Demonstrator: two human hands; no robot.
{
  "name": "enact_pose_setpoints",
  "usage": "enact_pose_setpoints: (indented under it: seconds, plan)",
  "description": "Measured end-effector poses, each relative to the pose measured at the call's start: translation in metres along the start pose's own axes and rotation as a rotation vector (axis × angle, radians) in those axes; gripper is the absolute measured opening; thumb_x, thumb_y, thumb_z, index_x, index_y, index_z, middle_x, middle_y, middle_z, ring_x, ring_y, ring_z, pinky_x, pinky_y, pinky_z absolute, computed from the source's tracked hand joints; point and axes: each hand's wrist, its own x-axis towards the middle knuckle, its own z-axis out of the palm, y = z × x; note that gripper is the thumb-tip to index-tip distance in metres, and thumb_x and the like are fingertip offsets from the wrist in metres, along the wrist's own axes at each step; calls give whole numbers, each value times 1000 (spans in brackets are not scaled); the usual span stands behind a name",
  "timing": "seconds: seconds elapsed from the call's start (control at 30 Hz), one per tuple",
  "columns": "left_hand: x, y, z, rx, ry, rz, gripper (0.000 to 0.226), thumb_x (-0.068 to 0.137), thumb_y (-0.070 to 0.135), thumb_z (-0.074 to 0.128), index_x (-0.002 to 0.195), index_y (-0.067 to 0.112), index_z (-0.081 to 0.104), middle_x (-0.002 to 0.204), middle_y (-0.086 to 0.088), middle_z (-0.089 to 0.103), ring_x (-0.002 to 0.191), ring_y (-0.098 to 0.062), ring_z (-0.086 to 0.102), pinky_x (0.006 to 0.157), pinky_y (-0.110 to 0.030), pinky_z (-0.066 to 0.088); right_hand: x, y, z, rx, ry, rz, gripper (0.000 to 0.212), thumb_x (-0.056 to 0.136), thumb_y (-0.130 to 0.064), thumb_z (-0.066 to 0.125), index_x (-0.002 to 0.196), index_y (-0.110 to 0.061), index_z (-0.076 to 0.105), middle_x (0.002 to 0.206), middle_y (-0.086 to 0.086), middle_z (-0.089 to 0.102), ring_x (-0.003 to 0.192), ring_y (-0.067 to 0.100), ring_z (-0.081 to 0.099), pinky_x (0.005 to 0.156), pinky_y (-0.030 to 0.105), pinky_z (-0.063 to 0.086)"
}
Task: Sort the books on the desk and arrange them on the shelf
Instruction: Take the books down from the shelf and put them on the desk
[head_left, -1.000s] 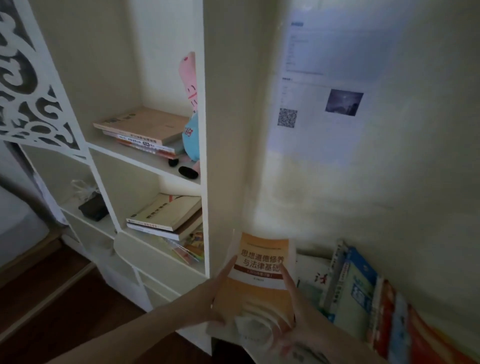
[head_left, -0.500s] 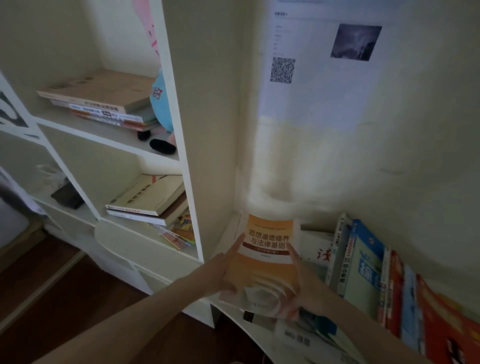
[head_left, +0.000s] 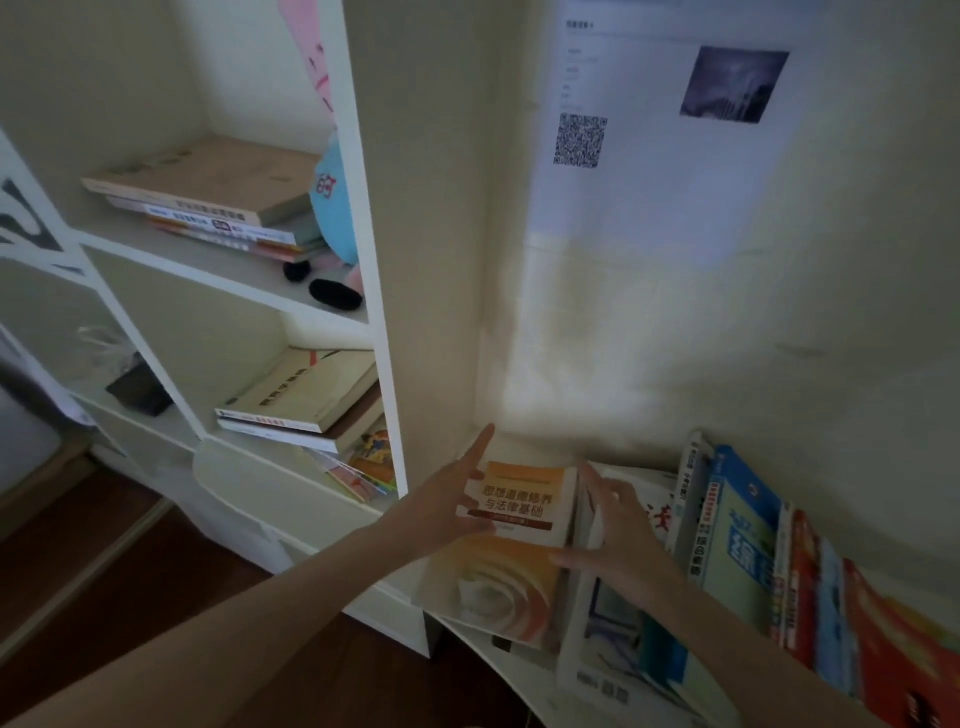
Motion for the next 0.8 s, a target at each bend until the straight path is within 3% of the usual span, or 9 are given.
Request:
enact_pose_setpoints:
  seconds: [0.1,0.23,0.33,0.43,0.53,0.6,0.67,0.73,0.8]
  plan:
    - [-12,10,-17,-22,23,8,98,81,27,73,138,56,-2,132,9,44,105,-6,57,88,-27,53,-6,-15,-8,72,0,-57,106,75,-28,81,154,-27,10,147,-2,26,132,12,30,108,25,25]
    - [-39,24,-49,-40,82,23,94,79,29,75,142,56,10,123,20,47,104,-1,58,82,-28,56,-18,-52,-19,122,-2,-167,106,73,-37,81,152,-35,10,137,-11,29,128,8,34,107,27,31]
    - [-61,41,-84,-67,184,75,82,76,32,76,133,60,26,117,21,54,97,1,62,83,-28,56,-28,-93,-27,112,-19,-297,103,73,-46,79,146,-50,6,134,-22,27,127,3,35,106,31,38]
    - [-84,59,-129,-126,380,114,55,78,25,74,118,52,47,102,14,63,87,-3,66,79,-30,57,-37,-140,-32,103,-23,-435,95,78,-44,76,139,-58,5,136,-27,27,124,-5,33,93,13,33]
    - [-99,69,-177,-130,651,142,34,83,25,70,111,39,58,92,12,67,83,-6,67,73,-31,57,-43,-183,-36,129,-2,-534,88,79,-46,73,141,-57,12,138,-29,29,126,-6,36,99,14,33]
    - [-103,71,-206,-152,756,165,34,84,26,69,115,34,56,96,13,65,83,-4,66,69,-31,58,-46,-209,-39,178,6,-590,82,79,-45,73,133,-64,14,138,-30,31,125,-8,37,103,17,35]
    - [-99,67,-230,-89,822,184,43,83,29,70,120,36,51,106,12,62,89,0,63,76,-29,55,-47,-234,-41,203,-4,-626,81,79,-41,74,126,-67,14,135,-33,29,126,-8,35,107,21,35]
    - [-92,58,-253,-51,877,158,52,83,30,71,128,35,47,122,1,56,104,-9,60,85,-31,50,-45,-261,-41,238,-31,-655,80,81,-34,75,127,-62,17,129,-37,26,126,-8,32,107,22,34]
    - [-83,47,-274,-173,870,46,63,83,31,71,139,30,40,138,-9,44,118,-23,53,94,-36,46,-37,-287,-41,267,-42,-670,82,81,-31,76,137,-54,20,134,-32,28,125,-7,31,105,23,34]
